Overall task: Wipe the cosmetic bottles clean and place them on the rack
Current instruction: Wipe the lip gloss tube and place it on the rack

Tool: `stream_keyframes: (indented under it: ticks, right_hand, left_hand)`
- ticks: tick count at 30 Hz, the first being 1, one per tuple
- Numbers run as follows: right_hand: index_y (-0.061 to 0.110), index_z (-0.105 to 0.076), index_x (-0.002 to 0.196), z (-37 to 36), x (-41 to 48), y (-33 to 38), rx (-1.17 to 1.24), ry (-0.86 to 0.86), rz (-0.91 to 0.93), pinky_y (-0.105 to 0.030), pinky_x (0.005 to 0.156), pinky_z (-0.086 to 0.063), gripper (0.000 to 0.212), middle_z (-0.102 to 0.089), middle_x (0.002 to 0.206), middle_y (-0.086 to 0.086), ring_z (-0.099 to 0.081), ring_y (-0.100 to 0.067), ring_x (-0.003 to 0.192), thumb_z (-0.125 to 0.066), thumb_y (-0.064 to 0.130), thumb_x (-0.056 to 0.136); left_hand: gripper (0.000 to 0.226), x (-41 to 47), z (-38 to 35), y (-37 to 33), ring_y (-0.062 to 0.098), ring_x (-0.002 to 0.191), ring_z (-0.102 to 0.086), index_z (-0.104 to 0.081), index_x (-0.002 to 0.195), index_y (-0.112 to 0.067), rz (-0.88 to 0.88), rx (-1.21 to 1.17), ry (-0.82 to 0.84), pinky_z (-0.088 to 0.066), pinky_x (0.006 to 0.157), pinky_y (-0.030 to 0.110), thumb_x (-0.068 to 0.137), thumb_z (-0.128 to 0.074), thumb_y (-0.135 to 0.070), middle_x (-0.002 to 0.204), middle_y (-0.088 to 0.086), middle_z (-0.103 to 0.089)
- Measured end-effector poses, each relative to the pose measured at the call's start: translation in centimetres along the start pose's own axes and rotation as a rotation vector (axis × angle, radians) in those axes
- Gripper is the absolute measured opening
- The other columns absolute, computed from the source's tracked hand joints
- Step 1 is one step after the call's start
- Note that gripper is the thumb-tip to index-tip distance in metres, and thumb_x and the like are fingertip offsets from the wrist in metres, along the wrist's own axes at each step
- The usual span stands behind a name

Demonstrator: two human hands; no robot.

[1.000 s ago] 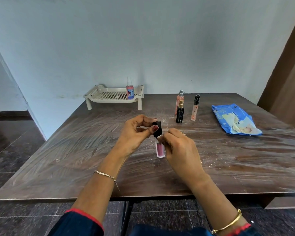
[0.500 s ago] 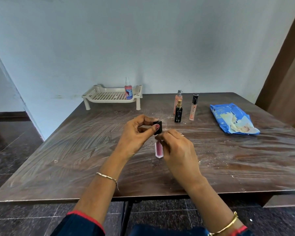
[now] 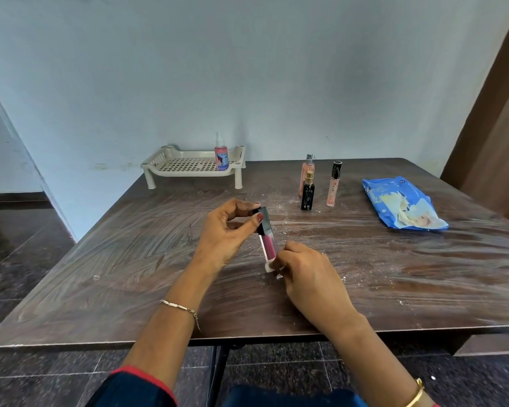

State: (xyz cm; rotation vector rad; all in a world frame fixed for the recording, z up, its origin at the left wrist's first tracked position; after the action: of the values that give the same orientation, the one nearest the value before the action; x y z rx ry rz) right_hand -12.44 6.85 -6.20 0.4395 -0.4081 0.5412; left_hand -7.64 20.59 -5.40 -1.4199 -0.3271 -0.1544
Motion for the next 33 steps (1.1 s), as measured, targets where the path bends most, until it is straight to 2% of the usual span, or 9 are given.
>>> stream_keyframes:
  ticks: [4, 7, 12, 16, 18, 22, 25, 29, 33]
  right_hand:
    - [0.016, -0.071, 0.098, -0.1, -0.1, 0.1, 0.002, 0.039, -0.013, -0.034, 0.067, -0.051, 0.024, -0.060, 0.092, 0.003, -0.062, -0.023, 0.079, -0.063, 0.001, 0.081]
    - [0.016, -0.070, 0.099, -0.1, -0.3, 0.2, -0.015, 0.045, -0.010, -0.035, 0.068, -0.052, 0.022, -0.059, 0.092, 0.003, -0.062, -0.023, 0.080, -0.061, 0.003, 0.083]
    - [0.017, -0.069, 0.096, -0.2, -0.6, 0.3, 0.018, 0.032, -0.019, -0.031, 0.065, -0.048, 0.017, -0.059, 0.090, 0.004, -0.060, -0.020, 0.080, -0.060, 0.007, 0.084]
    - [0.020, -0.066, 0.079, 0.4, -0.6, -0.8, 0.151, -0.045, -0.070, -0.011, 0.060, -0.037, 0.018, -0.051, 0.076, 0.015, -0.050, -0.001, 0.067, -0.066, 0.002, 0.079]
    - [0.023, -0.063, 0.075, 1.3, -0.7, -1.5, 0.234, -0.128, -0.117, -0.009, 0.060, -0.038, 0.024, -0.051, 0.073, 0.018, -0.049, 0.003, 0.066, -0.068, -0.001, 0.077]
    - [0.025, -0.066, 0.085, 3.4, -0.7, -3.8, 0.583, -0.304, -0.302, -0.015, 0.074, -0.052, 0.028, -0.066, 0.089, 0.012, -0.062, 0.000, 0.082, -0.068, -0.002, 0.080]
    - [0.019, -0.069, 0.095, 5.0, 0.1, -5.3, 0.717, -0.413, -0.378, -0.021, 0.079, -0.054, 0.021, -0.069, 0.094, 0.008, -0.065, -0.005, 0.087, -0.068, 0.002, 0.082]
    - [0.020, -0.068, 0.098, 7.9, 2.2, -4.6, 0.740, -0.512, -0.285, -0.016, 0.074, -0.051, 0.023, -0.069, 0.095, 0.010, -0.065, -0.003, 0.087, -0.068, 0.003, 0.083]
    - [0.018, -0.071, 0.099, 10.1, 4.3, -1.8, 0.507, -0.522, -0.086, -0.013, 0.073, -0.049, 0.023, -0.063, 0.096, 0.008, -0.061, -0.003, 0.090, -0.065, 0.001, 0.085]
  left_hand:
    - [0.016, -0.2, -0.3, -0.5, 0.014, 0.084, -0.071, -0.066, 0.094, -0.027, -0.009, 0.007, 0.022, -0.054, 0.075, 0.025, 0.081, -0.071, -0.018, 0.098, -0.007, -0.071]
    - [0.027, -0.8, -0.9, -0.7, 0.008, 0.085, -0.068, -0.063, 0.104, -0.029, -0.018, 0.043, 0.080, -0.052, 0.070, 0.019, 0.080, -0.072, -0.021, 0.101, -0.011, -0.068]
    - [0.054, -1.9, -2.3, -0.2, 0.014, 0.091, -0.065, -0.050, 0.114, -0.046, -0.003, 0.091, 0.145, -0.057, 0.080, 0.029, 0.078, -0.073, -0.014, 0.108, -0.005, -0.058]
    - [0.061, -1.9, -2.6, -0.2, 0.014, 0.096, -0.065, -0.048, 0.117, -0.049, 0.002, 0.115, 0.125, -0.055, 0.088, 0.034, 0.083, -0.067, -0.004, 0.109, -0.004, -0.059]
    - [0.060, -2.0, -2.6, -0.1, 0.015, 0.098, -0.065, -0.053, 0.122, -0.043, 0.016, -0.013, 0.120, -0.054, 0.088, 0.031, 0.083, -0.064, 0.001, 0.111, 0.000, -0.063]
    - [0.057, -2.0, -2.4, 0.9, 0.015, 0.091, -0.065, -0.057, 0.129, -0.023, 0.186, -0.625, 0.111, -0.057, 0.077, 0.029, 0.082, -0.055, 0.009, 0.105, 0.007, -0.068]
    - [0.052, -1.8, -3.0, 1.3, 0.018, 0.093, -0.066, -0.057, 0.128, -0.012, 0.259, -0.828, 0.158, -0.058, 0.078, 0.032, 0.080, -0.053, 0.007, 0.112, 0.011, -0.067]
    - [0.042, -1.4, -4.1, 1.1, 0.019, 0.092, -0.068, -0.063, 0.119, -0.002, 0.317, -1.018, 0.199, -0.052, 0.089, 0.034, 0.077, -0.062, 0.003, 0.117, 0.014, -0.066]
    - [0.033, -0.9, -5.2, 0.6, 0.021, 0.090, -0.069, -0.068, 0.110, -0.002, 0.346, -1.116, 0.222, -0.057, 0.084, 0.032, 0.080, -0.058, 0.004, 0.112, 0.016, -0.068]
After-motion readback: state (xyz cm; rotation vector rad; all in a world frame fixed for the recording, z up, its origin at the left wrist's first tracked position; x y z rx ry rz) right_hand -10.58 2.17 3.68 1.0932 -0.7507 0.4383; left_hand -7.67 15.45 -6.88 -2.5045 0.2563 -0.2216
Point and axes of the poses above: each hand's wrist, its own x-axis towards the middle knuckle, its own z-axis out of the back of the hand, y = z × x, the point moved 9 cm from there along x, towards the middle knuckle
